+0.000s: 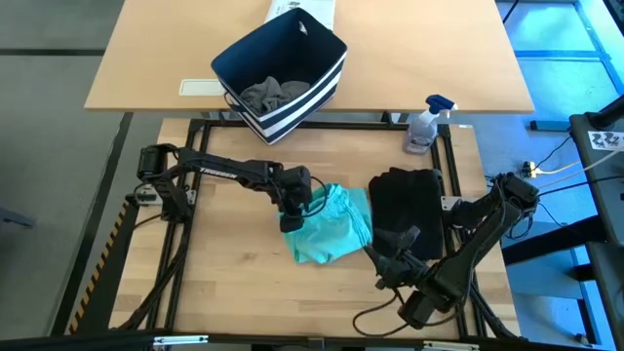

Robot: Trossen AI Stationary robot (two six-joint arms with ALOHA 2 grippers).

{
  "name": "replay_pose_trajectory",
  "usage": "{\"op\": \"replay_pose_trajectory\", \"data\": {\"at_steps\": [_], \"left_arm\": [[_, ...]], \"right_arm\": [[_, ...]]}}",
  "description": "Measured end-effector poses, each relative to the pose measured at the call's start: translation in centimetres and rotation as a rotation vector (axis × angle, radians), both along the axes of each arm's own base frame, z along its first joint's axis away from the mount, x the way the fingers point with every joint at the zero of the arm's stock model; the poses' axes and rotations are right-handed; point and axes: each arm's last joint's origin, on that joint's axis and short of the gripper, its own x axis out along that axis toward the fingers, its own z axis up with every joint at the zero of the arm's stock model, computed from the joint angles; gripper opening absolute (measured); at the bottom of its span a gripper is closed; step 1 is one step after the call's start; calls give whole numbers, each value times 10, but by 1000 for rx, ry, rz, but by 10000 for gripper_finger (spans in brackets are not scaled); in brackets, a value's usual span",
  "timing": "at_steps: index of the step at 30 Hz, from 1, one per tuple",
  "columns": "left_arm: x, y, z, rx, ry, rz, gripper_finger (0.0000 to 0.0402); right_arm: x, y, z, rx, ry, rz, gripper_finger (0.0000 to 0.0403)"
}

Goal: Fold Laundry from Bin

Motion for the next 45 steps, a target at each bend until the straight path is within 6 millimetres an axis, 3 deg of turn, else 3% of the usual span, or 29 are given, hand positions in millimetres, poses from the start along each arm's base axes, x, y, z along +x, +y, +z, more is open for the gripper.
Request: {"op": "replay_pose_trajectory", "data": {"at_steps": [13, 18, 23, 26, 29, 33, 37, 40, 45], "left_arm": [[1, 3, 7, 79, -68, -74, 222], [-3, 13, 24, 167, 9, -32, 240], [2, 15, 55, 245, 37, -22, 242], [10, -8, 70, 287, -16, -93, 239], [10, -52, 71, 370, -17, -175, 228], [-3, -107, 53, 452, 2, -180, 216], [-13, -155, 26, 416, -167, -81, 214], [-22, -171, 6, 307, -255, 17, 214], [-37, -176, -13, 232, -314, 294, 214]], "right_arm": [[3, -7, 4, 45, 25, -15, 282], [2, -8, 8, 57, 17, -15, 282], [6, -10, 6, 123, 59, -16, 278], [13, -11, 3, 188, 107, -7, 265], [22, -10, -3, 203, 128, 37, 248], [33, -13, -16, 255, 167, 104, 229], [46, -24, -33, 304, 189, 165, 226], [57, -32, -41, 391, 187, 246, 229], [68, -44, -47, 428, 151, 309, 229]]}}
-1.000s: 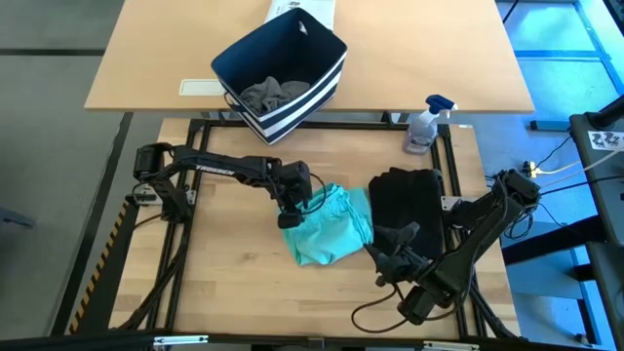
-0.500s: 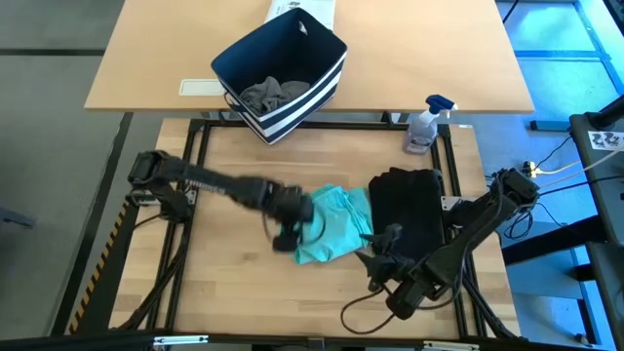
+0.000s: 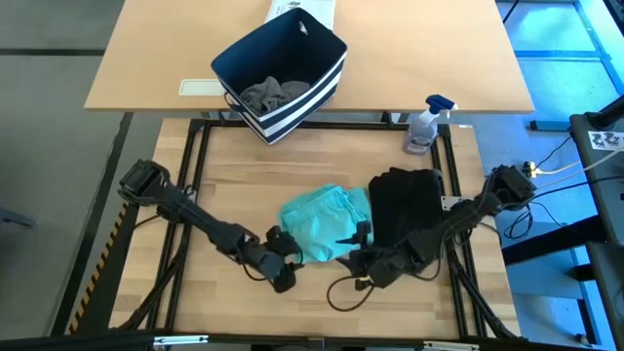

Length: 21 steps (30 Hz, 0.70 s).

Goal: Fold Laundry from Bin

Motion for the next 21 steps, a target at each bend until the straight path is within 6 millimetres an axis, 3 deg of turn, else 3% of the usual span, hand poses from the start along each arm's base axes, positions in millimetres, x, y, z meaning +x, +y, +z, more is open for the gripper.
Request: {"op": "replay_pose_trajectory", "data": {"at_steps": [4, 9, 21], "left_arm": [[-11, -4, -17, -62, -9, 79, 214], [-17, -12, -21, -76, -54, 114, 214], [7, -4, -55, -74, -107, 161, 214]], "right_arm": [[4, -7, 0, -6, 4, -12, 230], [10, -10, 3, 40, -23, 2, 230], [12, -11, 4, 72, -49, 21, 230]]}}
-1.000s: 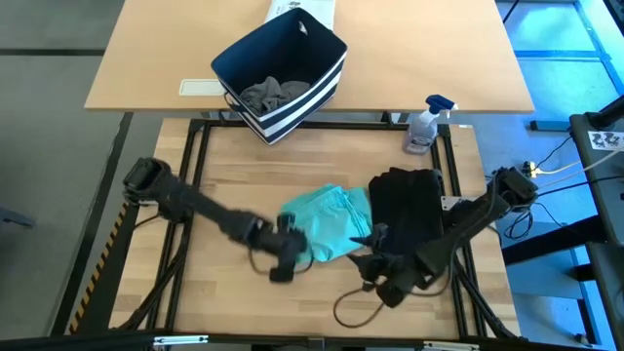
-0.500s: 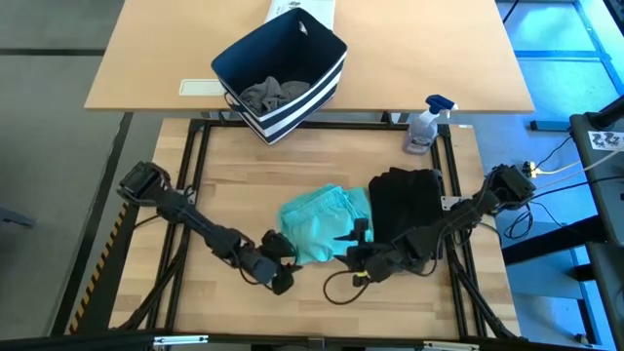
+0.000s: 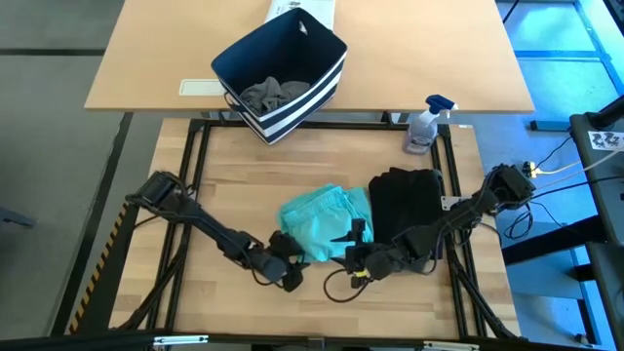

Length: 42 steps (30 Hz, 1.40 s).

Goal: Fold Laundry from Bin

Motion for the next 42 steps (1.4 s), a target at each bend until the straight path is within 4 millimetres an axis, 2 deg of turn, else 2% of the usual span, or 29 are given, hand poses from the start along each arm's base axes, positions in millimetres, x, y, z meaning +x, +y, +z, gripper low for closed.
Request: {"op": "replay_pose_trajectory", "data": {"at_steps": [3, 6, 12, 18, 33, 42], "left_arm": [[3, 5, -8, -5, 12, 25, 214], [9, 6, -8, -7, -31, 12, 214], [11, 0, -2, 18, -96, -37, 214], [14, 6, -2, 24, -99, -17, 214], [18, 11, 1, 60, -122, -7, 214], [32, 9, 16, 135, -156, -33, 214]], "right_arm": [[2, -4, -1, -3, 15, -8, 230], [5, -15, -5, 25, 29, -2, 230], [3, -49, -33, 138, -14, -2, 230], [0, -70, -46, 228, -19, -31, 230], [2, -71, -44, 255, -49, -32, 230], [3, -71, -42, 264, -71, -30, 230]]}}
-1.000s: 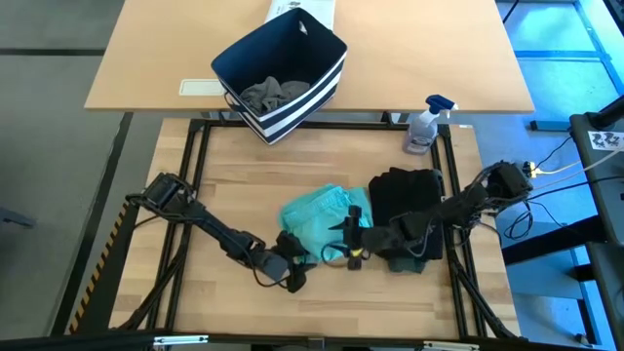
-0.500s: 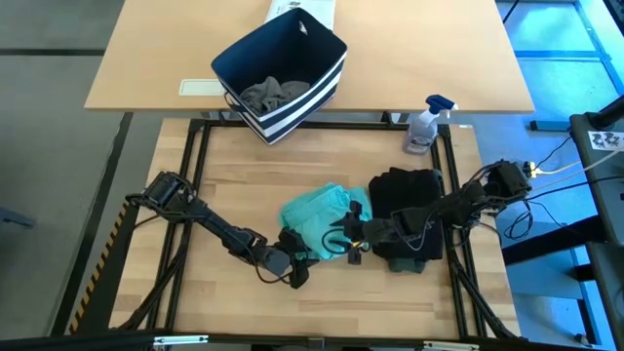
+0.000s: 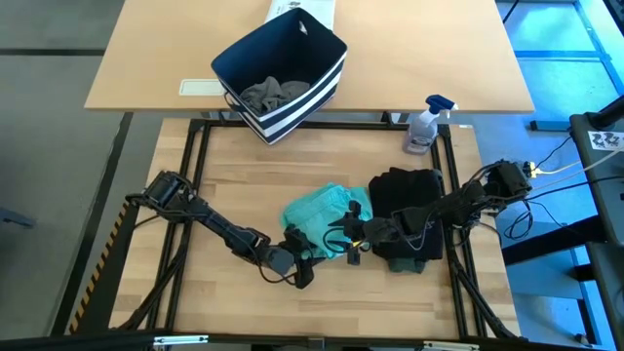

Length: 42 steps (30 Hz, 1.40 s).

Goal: Fold Laundry from Bin

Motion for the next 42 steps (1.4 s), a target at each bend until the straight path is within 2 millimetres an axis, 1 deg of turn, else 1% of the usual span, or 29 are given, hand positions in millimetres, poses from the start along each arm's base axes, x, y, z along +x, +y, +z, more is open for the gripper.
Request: {"op": "replay_pose_trajectory", "data": {"at_steps": [4, 7, 11, 14, 19, 21, 23, 25, 28, 29, 33, 37, 39, 42], "left_arm": [[0, 0, 0, 7, 11, 4, 214], [1, 0, -6, 4, 21, 13, 214], [5, 0, -28, -36, 60, 16, 214], [15, -3, -41, -55, 78, 18, 214], [36, -11, -48, -39, 49, 56, 210], [41, -13, -48, -27, 54, 62, 196], [42, -13, -48, -21, 64, 62, 166], [41, -13, -49, -11, 81, 66, 124], [39, -14, -50, 1, 105, 61, 40], [38, -15, -51, 3, 110, 58, 21], [35, -19, -51, 11, 137, 39, 7], [26, -24, -43, 25, 202, 7, 5], [19, -28, -35, 39, 239, -11, 4], [8, -34, -21, 60, 296, -40, 3]], "right_arm": [[0, 0, 0, 0, 0, 0, 230], [0, 0, 0, 0, -2, -1, 230], [0, 0, 0, -4, -4, -9, 230], [0, 0, 0, -2, -4, -9, 230], [0, 0, 0, -2, -3, -10, 230], [0, 0, -1, -4, 7, -10, 230], [-1, -1, -3, -11, 29, -11, 230], [-2, -1, -5, -23, 51, -18, 230], [-4, -1, -6, -34, 70, -24, 230], [-4, -1, -6, -34, 74, -24, 230], [-8, -2, -2, -13, 100, -23, 230], [-16, -4, 6, 41, 138, -21, 230], [-20, -3, 9, 86, 162, -1, 230], [-25, 5, 7, 110, 202, 18, 230]]}}
